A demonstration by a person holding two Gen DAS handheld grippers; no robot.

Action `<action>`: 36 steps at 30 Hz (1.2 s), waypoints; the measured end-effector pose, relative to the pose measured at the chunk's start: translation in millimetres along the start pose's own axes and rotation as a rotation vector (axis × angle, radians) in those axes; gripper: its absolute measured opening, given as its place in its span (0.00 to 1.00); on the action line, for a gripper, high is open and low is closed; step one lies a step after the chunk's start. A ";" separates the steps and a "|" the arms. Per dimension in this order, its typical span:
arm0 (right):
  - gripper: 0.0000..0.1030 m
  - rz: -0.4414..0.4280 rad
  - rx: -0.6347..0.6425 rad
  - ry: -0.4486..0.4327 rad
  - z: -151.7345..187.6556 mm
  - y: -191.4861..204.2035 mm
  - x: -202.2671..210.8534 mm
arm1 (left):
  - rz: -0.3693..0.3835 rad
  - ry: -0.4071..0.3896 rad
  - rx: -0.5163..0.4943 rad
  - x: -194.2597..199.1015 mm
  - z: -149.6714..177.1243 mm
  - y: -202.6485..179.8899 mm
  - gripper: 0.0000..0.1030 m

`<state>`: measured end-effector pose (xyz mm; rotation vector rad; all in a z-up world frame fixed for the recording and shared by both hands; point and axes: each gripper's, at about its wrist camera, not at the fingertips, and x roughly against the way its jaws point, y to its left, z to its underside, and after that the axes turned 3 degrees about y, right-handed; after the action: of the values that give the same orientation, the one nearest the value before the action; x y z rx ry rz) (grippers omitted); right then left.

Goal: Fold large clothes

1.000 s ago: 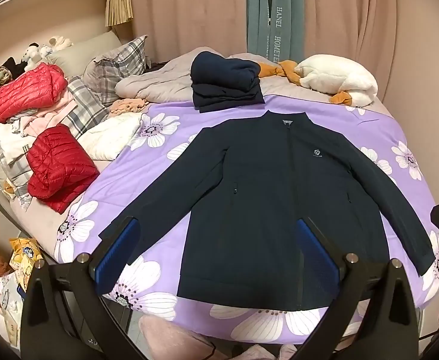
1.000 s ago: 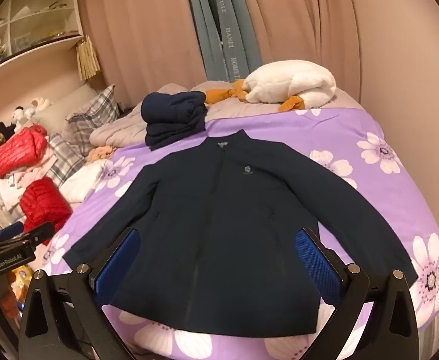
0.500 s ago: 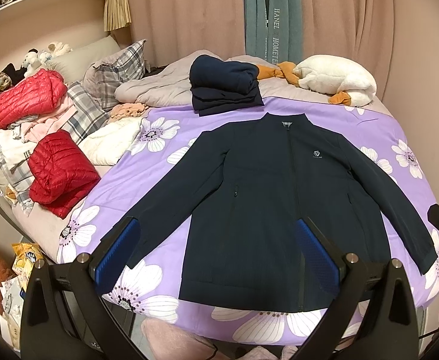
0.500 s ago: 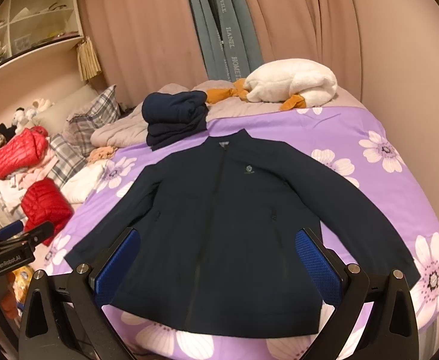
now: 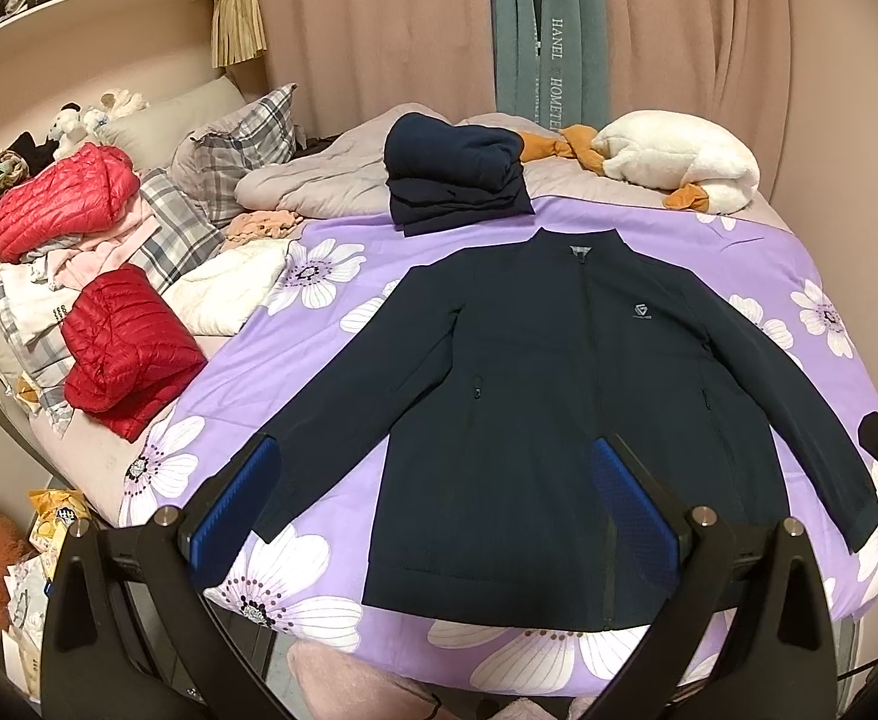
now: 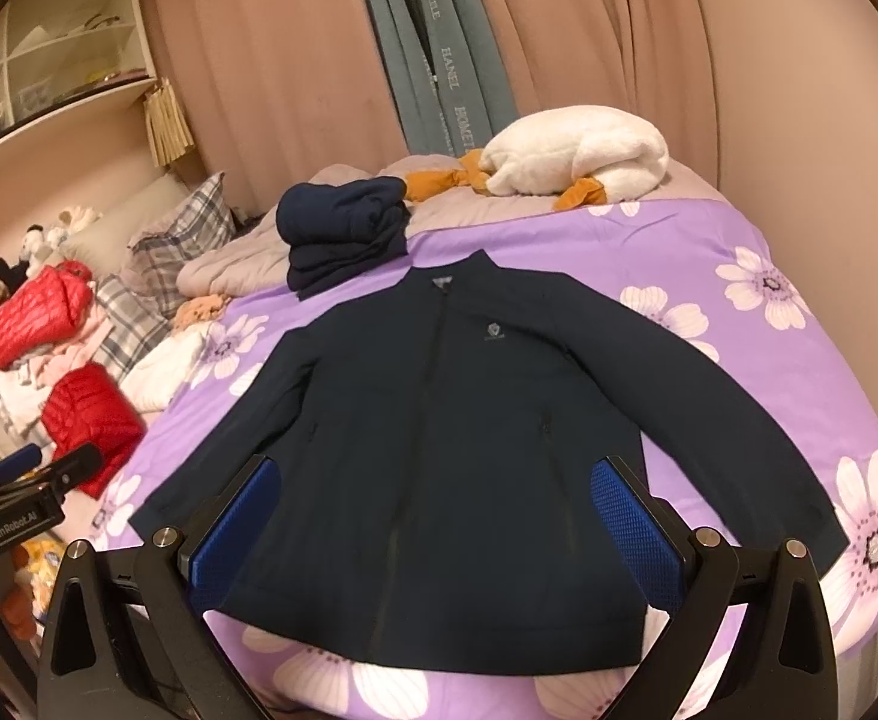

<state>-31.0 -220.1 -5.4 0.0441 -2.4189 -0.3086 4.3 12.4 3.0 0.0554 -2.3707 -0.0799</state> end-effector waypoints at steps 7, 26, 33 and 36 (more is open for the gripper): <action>1.00 -0.007 0.002 0.004 1.0 0.6 -2.3 | -0.013 -0.009 0.000 0.2 0.5 -1.3 1.00; 1.00 -0.013 -0.001 0.017 0.4 0.0 -5.7 | -0.011 -0.006 -0.003 -2.7 1.5 -2.3 1.00; 1.00 -0.013 -0.002 0.014 0.3 0.7 -6.9 | -0.013 -0.002 -0.004 -3.2 1.2 -3.4 1.00; 1.00 -0.014 -0.008 0.017 1.0 0.0 -8.0 | -0.016 0.003 -0.006 -3.7 1.1 -4.2 1.00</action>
<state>-25.5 -219.0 -11.3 0.0593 -2.4010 -0.3229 6.2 8.5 -0.7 0.0719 -2.3672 -0.0944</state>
